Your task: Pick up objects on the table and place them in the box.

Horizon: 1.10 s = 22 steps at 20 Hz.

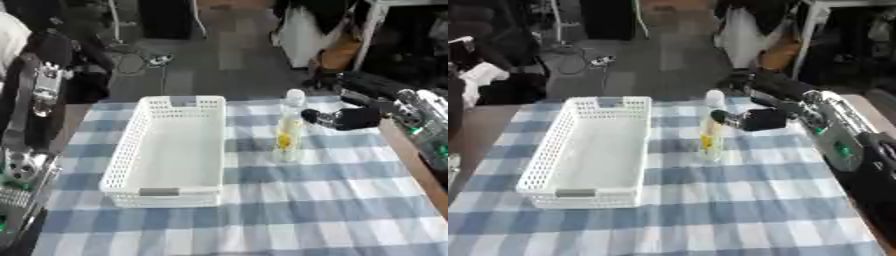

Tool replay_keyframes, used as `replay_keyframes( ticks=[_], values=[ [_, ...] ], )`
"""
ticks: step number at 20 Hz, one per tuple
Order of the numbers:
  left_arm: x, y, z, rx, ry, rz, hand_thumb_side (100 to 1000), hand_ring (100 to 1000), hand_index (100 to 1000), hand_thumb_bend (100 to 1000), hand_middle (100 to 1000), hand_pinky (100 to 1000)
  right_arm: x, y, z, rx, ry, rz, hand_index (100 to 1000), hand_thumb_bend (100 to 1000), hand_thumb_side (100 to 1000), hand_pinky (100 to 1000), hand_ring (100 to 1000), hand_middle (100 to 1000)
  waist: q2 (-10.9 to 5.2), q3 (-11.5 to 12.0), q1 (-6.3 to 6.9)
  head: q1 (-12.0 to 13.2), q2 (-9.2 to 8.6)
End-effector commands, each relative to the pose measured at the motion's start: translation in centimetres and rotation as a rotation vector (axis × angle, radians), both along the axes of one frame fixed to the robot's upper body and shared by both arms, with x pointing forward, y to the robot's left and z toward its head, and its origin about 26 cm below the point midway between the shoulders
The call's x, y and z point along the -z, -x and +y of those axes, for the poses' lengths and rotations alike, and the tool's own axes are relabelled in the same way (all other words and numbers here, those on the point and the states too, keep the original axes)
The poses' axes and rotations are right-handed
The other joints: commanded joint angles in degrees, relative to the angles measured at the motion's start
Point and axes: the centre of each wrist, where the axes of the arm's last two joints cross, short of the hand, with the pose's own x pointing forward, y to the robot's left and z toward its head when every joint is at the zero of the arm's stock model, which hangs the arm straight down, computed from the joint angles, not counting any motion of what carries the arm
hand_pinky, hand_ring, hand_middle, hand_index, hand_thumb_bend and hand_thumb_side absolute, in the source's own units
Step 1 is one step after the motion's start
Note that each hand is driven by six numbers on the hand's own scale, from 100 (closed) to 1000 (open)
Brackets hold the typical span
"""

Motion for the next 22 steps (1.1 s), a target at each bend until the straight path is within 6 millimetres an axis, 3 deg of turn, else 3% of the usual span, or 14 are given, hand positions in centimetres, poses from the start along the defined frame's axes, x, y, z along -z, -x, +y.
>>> replay_keyframes(
  ticks=[1,11,22],
  values=[
    [-0.9,0.0,0.0,0.003,-0.006,-0.029,974,453,759,267,810,500,-0.8,-0.8,-0.7,0.031,-0.049,-0.017,976,406,1000,978,814,861,-0.26,0.16,0.04,-0.68,-0.88],
    [-1.0,0.0,-0.1,0.008,-0.004,-0.034,975,454,759,267,811,500,1.6,-2.0,-1.4,0.102,-0.143,0.069,975,406,1000,955,786,839,-0.11,0.41,0.09,-1.41,-1.22],
    [-1.2,-0.1,-0.3,0.017,-0.001,-0.040,975,454,759,267,811,502,2.5,-2.6,-0.9,0.100,-0.112,0.078,973,420,1000,983,807,853,0.13,0.73,0.01,-1.57,-1.74]
  ],
)
